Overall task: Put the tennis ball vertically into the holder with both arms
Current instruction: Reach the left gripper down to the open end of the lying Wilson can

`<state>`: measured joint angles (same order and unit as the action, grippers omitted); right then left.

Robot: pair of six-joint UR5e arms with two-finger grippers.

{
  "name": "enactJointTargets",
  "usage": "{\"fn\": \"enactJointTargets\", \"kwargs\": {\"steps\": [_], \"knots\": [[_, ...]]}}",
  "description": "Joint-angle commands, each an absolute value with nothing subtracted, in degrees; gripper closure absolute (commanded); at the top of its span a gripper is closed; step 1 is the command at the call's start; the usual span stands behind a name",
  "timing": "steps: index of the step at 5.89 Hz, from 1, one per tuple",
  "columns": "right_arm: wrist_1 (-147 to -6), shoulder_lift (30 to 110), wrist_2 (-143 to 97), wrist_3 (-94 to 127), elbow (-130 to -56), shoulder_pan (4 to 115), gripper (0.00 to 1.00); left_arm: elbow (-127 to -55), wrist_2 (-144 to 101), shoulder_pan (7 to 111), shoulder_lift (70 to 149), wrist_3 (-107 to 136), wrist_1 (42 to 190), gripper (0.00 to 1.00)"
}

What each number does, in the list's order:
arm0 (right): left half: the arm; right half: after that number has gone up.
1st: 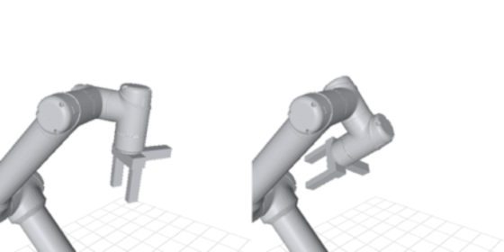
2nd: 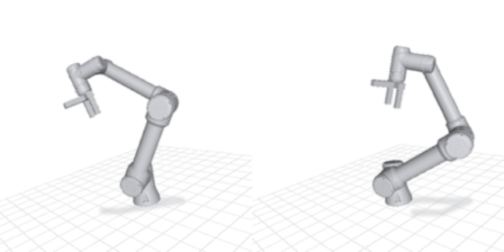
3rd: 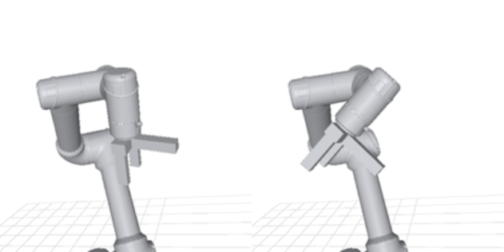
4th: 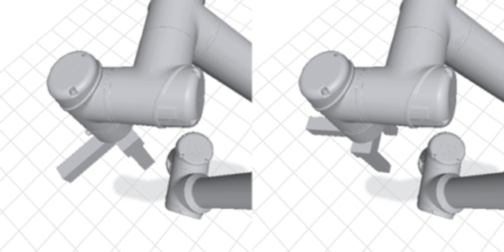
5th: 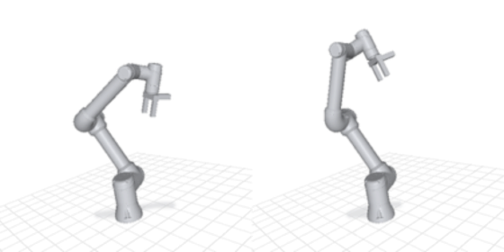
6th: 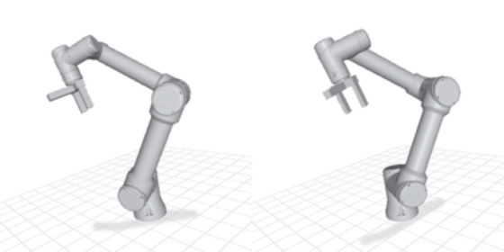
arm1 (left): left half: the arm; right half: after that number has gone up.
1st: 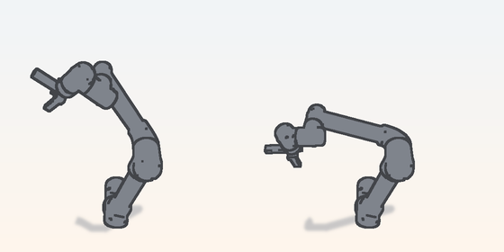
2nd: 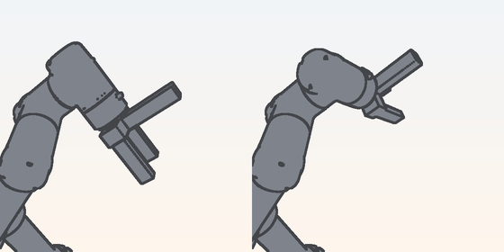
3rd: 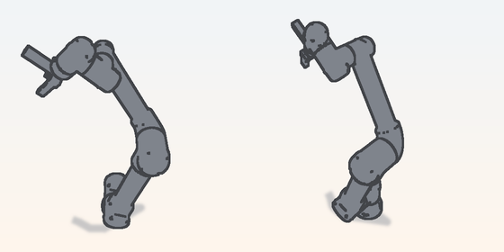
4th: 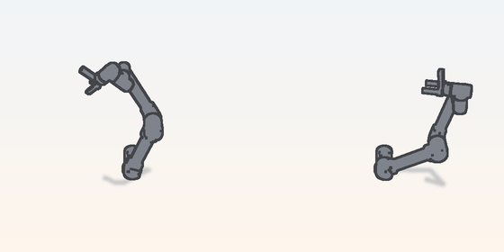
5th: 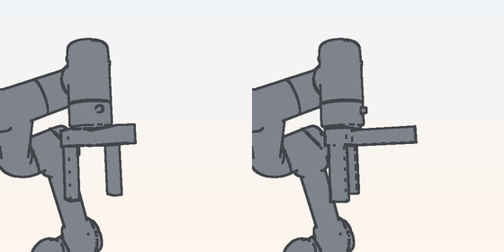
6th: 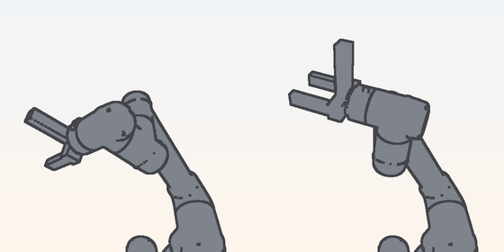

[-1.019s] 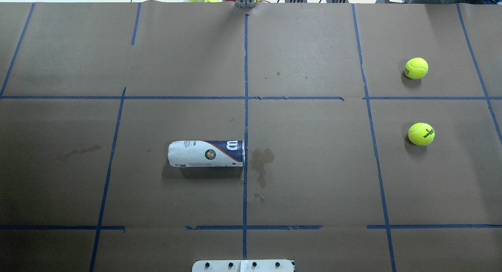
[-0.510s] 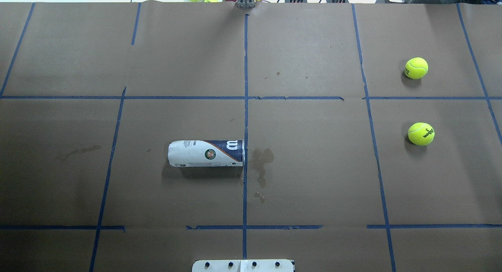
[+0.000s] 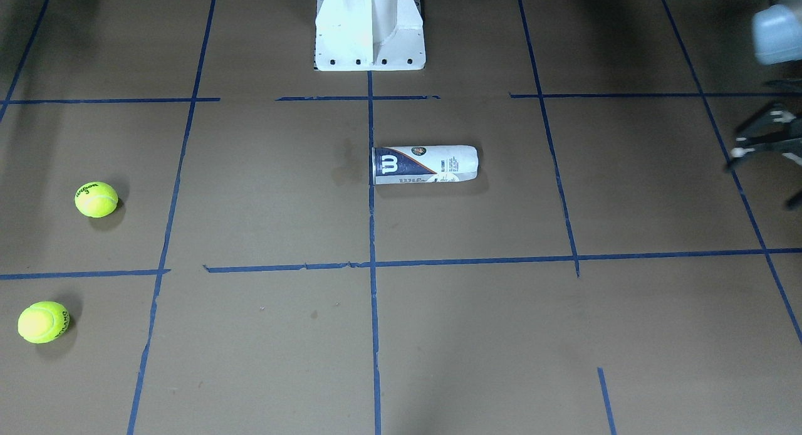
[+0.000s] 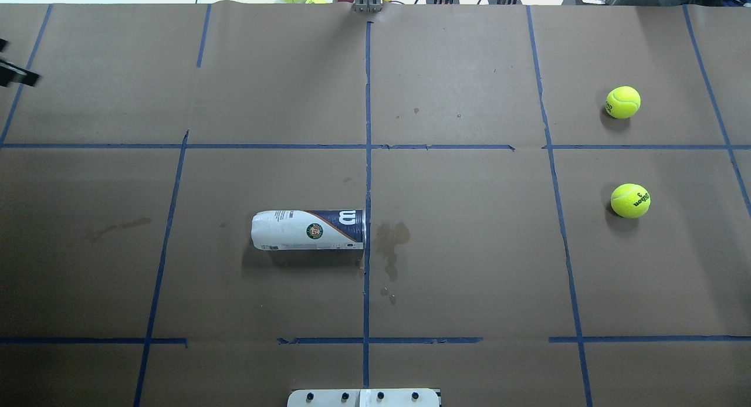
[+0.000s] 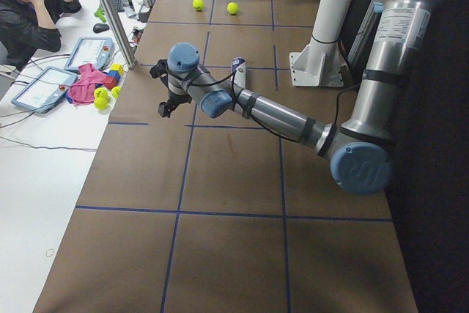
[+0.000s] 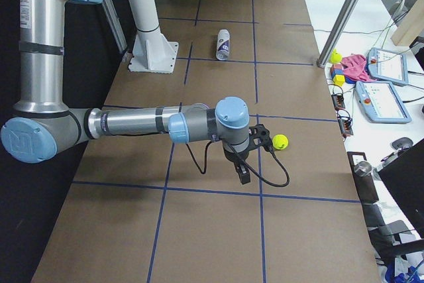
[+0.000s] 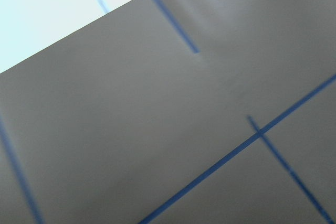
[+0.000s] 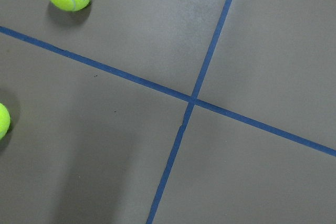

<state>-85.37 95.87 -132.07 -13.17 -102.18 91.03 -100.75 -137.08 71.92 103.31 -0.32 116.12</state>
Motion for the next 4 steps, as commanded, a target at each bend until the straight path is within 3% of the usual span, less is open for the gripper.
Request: {"fn": "enactJointTargets", "kwargs": {"steps": [1, 4], "knots": [[-85.2, 96.3, -132.1, -13.2, -102.0, 91.1, 0.00, -101.8, -133.4, 60.8, 110.4, 0.3, 119.4, 0.00], [-85.2, 97.2, -132.1, -13.2, -102.2, 91.1, 0.00, -105.9, -115.7, 44.3, 117.6, 0.4, 115.2, 0.00]]}}
